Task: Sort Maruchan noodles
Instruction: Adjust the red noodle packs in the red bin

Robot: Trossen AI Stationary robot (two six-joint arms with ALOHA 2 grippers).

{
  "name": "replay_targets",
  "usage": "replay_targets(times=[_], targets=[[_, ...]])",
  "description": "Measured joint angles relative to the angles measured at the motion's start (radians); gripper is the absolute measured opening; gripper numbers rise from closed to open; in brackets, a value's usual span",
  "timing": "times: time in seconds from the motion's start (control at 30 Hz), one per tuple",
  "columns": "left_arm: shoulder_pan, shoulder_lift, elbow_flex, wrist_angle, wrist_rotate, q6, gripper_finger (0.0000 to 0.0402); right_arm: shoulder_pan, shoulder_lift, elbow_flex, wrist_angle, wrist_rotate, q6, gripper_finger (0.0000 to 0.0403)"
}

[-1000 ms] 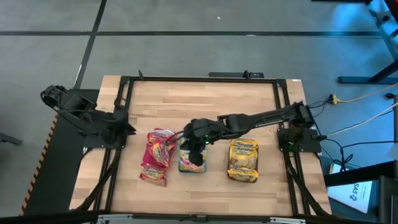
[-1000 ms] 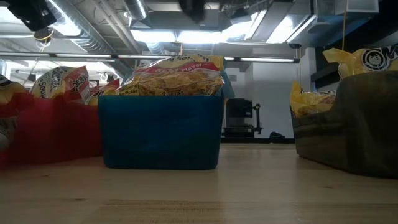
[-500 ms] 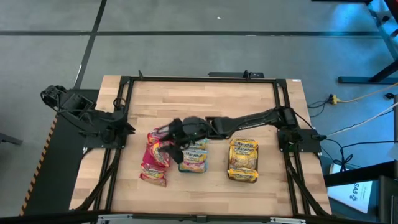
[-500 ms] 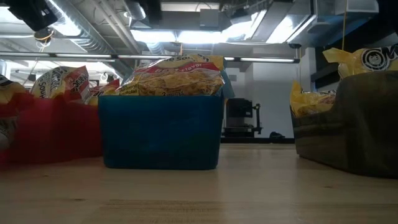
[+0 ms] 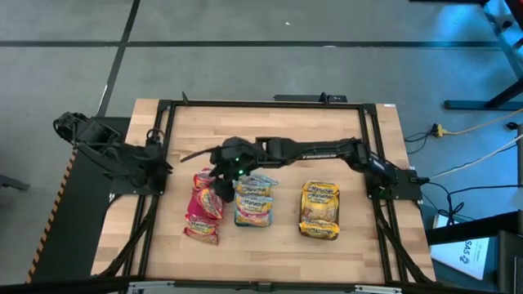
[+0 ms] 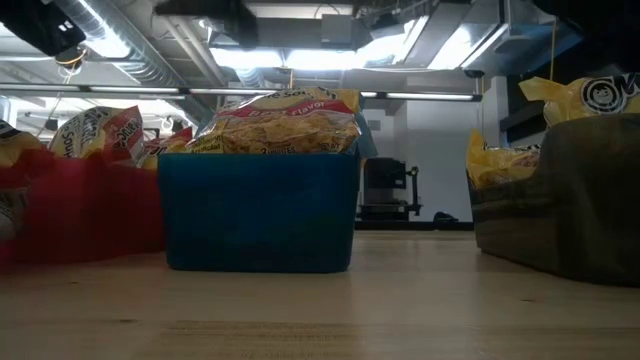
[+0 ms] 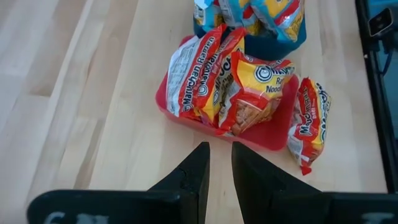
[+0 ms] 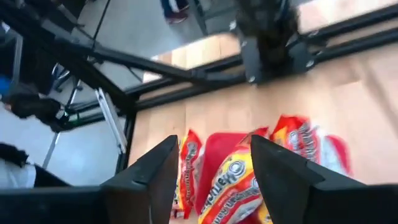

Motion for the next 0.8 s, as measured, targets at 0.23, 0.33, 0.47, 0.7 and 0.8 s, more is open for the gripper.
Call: replay_targets(times=[0.23, 0.33, 0.47, 0.7, 0.8], targets=[[0.0, -0.024, 0.0, 0.023, -0.008, 0.0, 0.0061, 0.003, 0.076, -0.002, 0.003, -0.027, 0.003, 0.0215], [0.0, -0.024, 0.0, 0.028, -0.008, 0.0, 0.0061, 0.002, 0.095, -0.002, 0.03, -0.018, -0.003, 0.0216], [0.0, -0.021, 0.0, 0.029, -0.009, 0.0, 0.0061, 0.002, 0.115, -0.002, 0.036, 0.015, -0.007, 0.0216], [0.0, -0.021, 0.0, 0.03, -0.009, 0.0, 0.0061, 0.002, 0.156, -0.005, 0.021, 0.039, -0.005, 0.0216], [0.0, -0.021, 0.0, 0.031, -0.008, 0.0, 0.0061, 0.002, 0.163, -0.005, 0.007, 0.068, -0.006, 0.0216]])
